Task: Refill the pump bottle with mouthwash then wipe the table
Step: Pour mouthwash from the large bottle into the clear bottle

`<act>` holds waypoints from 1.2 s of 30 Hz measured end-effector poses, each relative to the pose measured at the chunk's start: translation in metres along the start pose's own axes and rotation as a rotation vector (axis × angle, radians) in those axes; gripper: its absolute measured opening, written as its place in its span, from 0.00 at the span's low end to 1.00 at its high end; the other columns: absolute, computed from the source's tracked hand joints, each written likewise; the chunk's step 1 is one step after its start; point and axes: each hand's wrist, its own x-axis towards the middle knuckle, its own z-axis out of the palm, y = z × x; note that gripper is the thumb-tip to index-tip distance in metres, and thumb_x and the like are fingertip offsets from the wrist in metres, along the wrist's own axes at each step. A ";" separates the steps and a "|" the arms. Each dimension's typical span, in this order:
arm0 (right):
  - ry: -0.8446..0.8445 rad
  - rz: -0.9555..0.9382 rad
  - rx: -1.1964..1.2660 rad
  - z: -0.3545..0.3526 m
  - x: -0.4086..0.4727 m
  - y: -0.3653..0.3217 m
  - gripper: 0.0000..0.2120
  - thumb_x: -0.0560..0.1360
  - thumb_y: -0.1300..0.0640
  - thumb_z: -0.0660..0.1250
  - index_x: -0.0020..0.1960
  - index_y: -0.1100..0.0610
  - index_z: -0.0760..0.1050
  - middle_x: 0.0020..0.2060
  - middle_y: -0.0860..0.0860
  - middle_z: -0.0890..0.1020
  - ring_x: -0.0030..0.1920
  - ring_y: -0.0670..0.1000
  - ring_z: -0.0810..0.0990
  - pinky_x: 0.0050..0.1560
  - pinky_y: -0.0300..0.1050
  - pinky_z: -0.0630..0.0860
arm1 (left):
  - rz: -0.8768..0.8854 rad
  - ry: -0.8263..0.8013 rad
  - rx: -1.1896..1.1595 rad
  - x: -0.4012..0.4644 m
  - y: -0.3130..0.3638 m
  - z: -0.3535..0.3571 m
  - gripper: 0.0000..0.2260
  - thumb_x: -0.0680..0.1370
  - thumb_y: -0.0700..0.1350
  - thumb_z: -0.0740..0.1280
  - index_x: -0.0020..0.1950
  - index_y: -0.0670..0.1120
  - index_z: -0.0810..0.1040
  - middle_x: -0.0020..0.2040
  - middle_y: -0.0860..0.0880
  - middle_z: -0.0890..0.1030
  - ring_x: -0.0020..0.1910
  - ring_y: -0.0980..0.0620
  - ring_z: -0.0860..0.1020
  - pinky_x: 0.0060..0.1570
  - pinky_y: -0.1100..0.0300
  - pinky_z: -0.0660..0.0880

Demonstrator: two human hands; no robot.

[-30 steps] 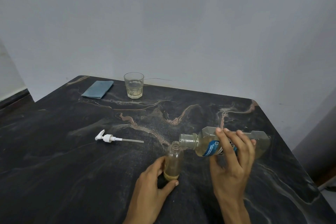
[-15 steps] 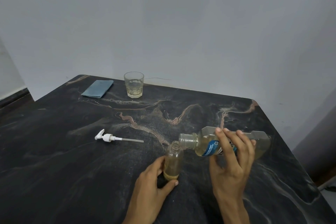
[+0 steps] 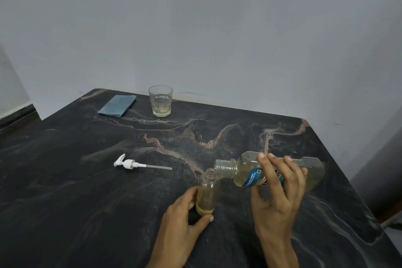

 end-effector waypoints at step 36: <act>-0.006 0.006 -0.002 0.000 0.000 0.001 0.43 0.54 0.78 0.78 0.63 0.53 0.69 0.58 0.50 0.71 0.62 0.57 0.68 0.75 0.45 0.48 | 0.014 0.006 -0.012 0.001 -0.003 0.001 0.25 0.67 0.44 0.77 0.60 0.58 0.73 0.55 0.59 0.81 0.56 0.66 0.77 0.60 0.58 0.75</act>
